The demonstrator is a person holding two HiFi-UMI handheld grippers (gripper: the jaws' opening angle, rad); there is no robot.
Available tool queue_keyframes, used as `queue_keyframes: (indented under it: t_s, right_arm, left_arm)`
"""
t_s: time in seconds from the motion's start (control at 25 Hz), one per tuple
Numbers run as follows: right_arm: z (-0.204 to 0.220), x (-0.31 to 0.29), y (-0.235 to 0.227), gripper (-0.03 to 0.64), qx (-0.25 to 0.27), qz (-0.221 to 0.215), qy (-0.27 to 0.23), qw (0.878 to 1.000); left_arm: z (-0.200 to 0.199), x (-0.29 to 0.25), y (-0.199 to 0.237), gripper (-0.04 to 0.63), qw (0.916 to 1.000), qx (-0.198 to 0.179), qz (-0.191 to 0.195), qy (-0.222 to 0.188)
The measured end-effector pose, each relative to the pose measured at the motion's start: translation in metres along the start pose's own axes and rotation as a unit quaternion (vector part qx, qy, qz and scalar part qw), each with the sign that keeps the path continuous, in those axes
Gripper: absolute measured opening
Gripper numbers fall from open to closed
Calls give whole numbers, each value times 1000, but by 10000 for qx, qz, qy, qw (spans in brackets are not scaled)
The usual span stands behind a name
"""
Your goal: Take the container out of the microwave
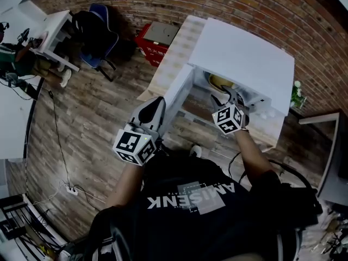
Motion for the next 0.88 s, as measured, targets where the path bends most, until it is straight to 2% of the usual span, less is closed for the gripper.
queue_keyframes:
  t_s: [0.28,0.68,0.88]
  right_arm:
    - [18,-30,-9,242,141,38,373,9992]
    - [22,-62,-9,248,453,-76,647,9969]
    - [31,-76,-14,247,622,-16,905,9940]
  left_arm:
    - [8,-6,6,14,9998,-92,47,141]
    - [9,-12,15,14,9999,-143,27,73]
    - [10,-12,17,14,9993,-268,-18,243]
Point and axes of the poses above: the fingertips, and each gripper's own axes: x backward along the fingers, y to its left, z out of its underside, the point moved 6 cm from there along x, backward along the fingers, and after that the axes turned 13 degrees about -x, right-handed, at the moved point
